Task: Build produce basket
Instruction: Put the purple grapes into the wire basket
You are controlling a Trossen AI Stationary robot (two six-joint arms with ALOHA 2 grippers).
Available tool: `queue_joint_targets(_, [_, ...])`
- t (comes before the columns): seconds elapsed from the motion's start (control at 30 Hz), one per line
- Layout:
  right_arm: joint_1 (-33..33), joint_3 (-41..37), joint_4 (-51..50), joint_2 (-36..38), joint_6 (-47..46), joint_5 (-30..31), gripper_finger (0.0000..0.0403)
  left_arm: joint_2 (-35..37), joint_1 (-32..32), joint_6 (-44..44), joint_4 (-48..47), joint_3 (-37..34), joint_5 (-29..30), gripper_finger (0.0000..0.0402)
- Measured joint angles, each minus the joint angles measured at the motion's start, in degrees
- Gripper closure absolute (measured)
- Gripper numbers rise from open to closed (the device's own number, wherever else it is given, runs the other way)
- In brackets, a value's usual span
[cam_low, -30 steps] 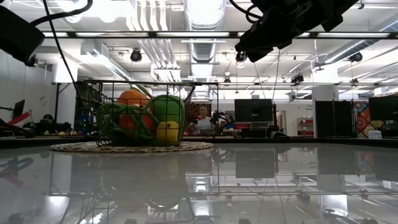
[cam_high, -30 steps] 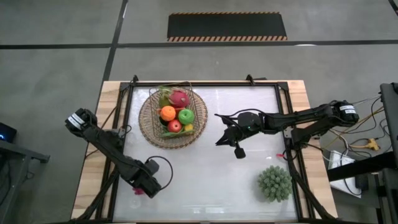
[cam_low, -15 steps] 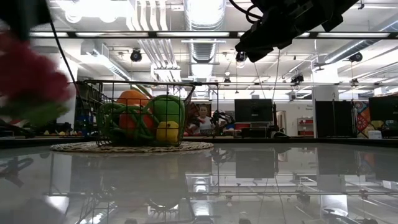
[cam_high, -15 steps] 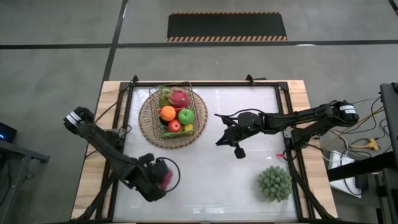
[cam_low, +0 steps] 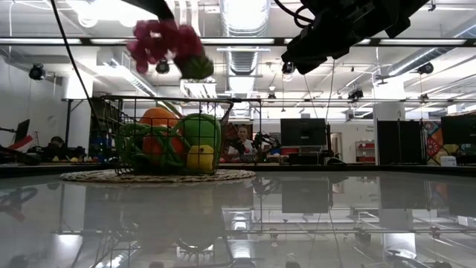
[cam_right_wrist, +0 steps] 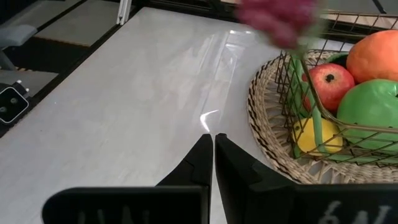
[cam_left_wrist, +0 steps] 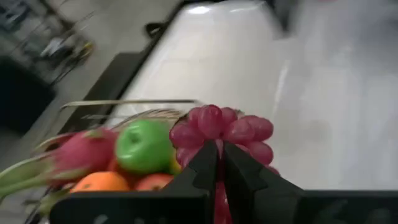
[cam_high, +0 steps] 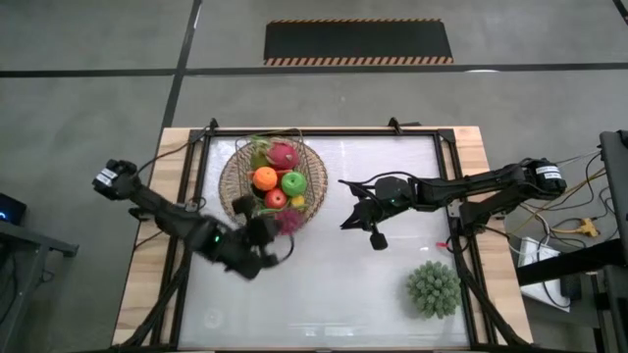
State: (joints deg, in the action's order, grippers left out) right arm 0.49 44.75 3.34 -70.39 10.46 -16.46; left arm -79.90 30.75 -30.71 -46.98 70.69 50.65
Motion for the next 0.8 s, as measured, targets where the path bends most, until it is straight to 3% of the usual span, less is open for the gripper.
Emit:
queue_joint_targets(0.33, [0.0,0.0,-0.2,0.0,0.0,0.0,0.0394,2.5,-16.6,2.5,0.0,-3.5,0.7,0.0401])
queue_joint_targets(0.53, [0.0,0.0,-0.2,0.0,0.0,0.0,0.0394,2.7,-21.3,2.7,0.3,-3.6,8.3,0.0401])
queue_joint_targets(0.8, [0.0,0.0,-0.1,0.0,0.0,0.0,0.0394,2.1,-22.7,1.6,0.0,-6.1,1.5,0.0401])
